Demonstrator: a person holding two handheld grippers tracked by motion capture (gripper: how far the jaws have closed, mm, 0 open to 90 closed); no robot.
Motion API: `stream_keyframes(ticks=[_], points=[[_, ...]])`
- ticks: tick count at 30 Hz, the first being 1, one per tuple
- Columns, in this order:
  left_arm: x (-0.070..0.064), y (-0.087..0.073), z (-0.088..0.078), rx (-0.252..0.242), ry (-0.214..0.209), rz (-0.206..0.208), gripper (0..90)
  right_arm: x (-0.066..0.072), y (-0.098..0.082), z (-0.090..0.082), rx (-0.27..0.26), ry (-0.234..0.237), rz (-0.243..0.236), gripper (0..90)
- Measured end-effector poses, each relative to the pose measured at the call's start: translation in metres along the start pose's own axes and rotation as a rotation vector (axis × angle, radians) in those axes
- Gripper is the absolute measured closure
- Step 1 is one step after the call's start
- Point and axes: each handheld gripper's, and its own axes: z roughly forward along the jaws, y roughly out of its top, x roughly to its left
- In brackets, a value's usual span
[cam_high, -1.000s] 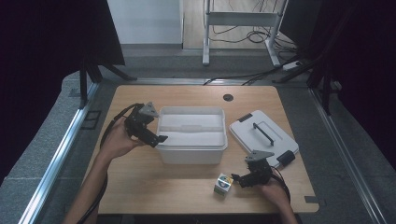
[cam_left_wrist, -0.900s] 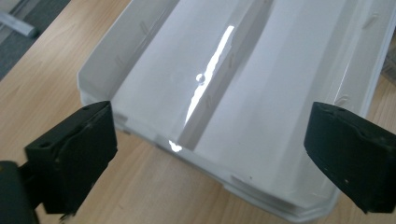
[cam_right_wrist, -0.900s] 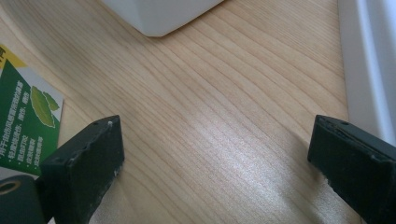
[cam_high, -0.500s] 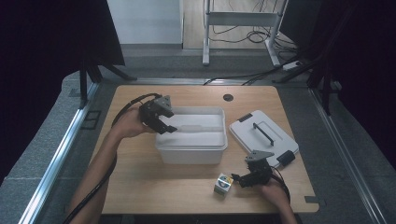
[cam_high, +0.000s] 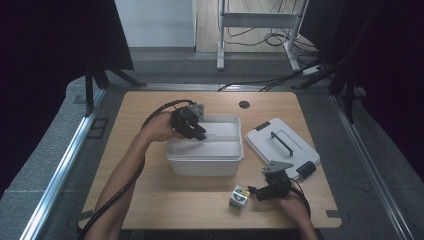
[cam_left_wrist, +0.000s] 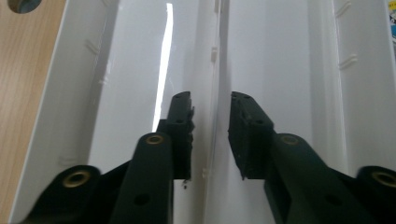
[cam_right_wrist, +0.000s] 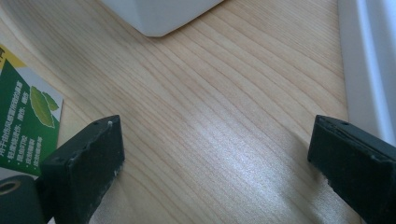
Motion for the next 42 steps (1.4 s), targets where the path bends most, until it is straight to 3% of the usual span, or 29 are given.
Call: stream_keyframes(ticks=[7,10,19,23,25,27,35,42], points=[[0.003,0.006,0.011,0.044,-0.038,0.041,88.3,0.0,0.0,0.0,0.0,0.0,0.0,3.2],[0.003,0.008,0.012,0.05,-0.039,0.076,89.0,0.0,0.0,0.0,0.0,-0.001,0.0,3.2],[0.003,0.01,0.009,0.03,-0.034,0.1,89.3,0.0,0.0,0.0,-0.001,-0.001,0.001,3.2],[0.002,0.015,0.003,0.027,-0.02,0.115,89.4,0.0,0.0,0.0,0.0,-0.003,0.0,3.2],[0.001,0.019,-0.007,0.002,-0.011,0.112,89.3,0.0,0.0,0.0,0.0,-0.004,-0.002,3.2],[0.0,0.022,-0.015,-0.018,-0.005,0.099,89.3,0.0,0.0,0.0,-0.002,-0.005,-0.002,3.3],[-0.005,0.019,-0.031,-0.007,0.052,0.051,89.2,0.0,0.0,0.0,0.0,-0.007,0.001,3.3],[-0.001,-0.008,-0.049,-0.005,0.122,-0.074,89.2,0.0,0.0,0.0,-0.002,-0.007,0.0,3.3]])
